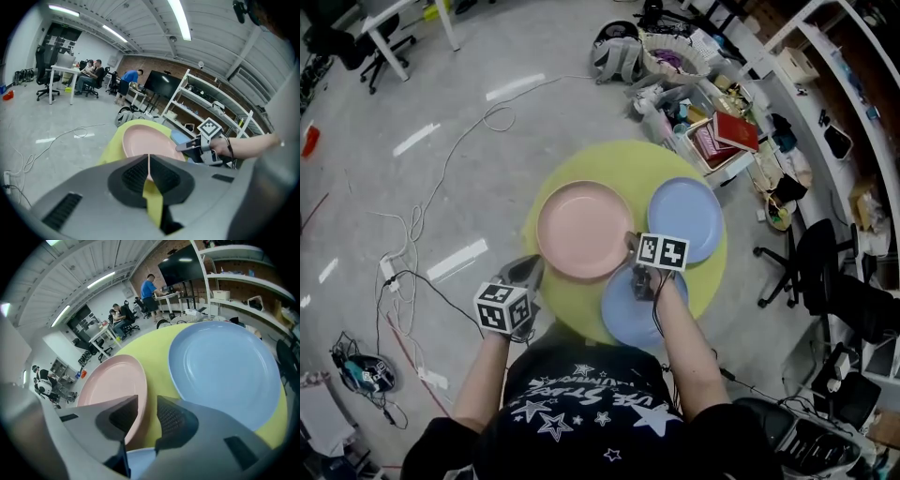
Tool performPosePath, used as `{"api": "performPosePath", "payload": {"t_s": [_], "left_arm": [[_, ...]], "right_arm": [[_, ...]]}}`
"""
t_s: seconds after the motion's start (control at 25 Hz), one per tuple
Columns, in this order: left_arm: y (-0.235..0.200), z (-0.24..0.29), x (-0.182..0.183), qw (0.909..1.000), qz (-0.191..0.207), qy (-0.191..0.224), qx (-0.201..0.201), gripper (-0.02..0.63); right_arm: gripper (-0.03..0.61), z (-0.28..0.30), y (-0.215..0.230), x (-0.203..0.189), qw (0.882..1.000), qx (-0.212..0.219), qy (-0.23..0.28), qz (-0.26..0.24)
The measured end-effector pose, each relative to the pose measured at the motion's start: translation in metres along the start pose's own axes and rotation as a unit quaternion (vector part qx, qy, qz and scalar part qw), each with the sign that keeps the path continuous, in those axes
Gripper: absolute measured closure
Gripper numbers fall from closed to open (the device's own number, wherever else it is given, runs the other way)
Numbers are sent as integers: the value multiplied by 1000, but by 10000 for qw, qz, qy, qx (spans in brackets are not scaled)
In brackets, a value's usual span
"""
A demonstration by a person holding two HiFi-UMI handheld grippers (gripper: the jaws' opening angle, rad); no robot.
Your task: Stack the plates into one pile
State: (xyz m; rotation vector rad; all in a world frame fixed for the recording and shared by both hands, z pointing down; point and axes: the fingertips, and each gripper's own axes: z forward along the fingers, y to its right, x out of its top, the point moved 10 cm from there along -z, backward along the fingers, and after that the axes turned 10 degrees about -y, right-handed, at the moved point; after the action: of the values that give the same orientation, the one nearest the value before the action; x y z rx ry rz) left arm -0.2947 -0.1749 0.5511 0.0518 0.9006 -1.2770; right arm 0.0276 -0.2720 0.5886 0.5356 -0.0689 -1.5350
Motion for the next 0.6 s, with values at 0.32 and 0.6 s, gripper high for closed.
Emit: {"api": "performPosePath", "payload": {"t_s": [0.32, 0.6], "left_arm": [[-6, 10, 5, 9995, 140, -196, -217, 591], [-8, 13, 0, 9989, 118, -303, -324, 591]], "right_arm": [[450, 10, -9, 12, 9989, -256, -369, -118], [534, 15, -12, 14, 9970, -588, -510, -7]]}}
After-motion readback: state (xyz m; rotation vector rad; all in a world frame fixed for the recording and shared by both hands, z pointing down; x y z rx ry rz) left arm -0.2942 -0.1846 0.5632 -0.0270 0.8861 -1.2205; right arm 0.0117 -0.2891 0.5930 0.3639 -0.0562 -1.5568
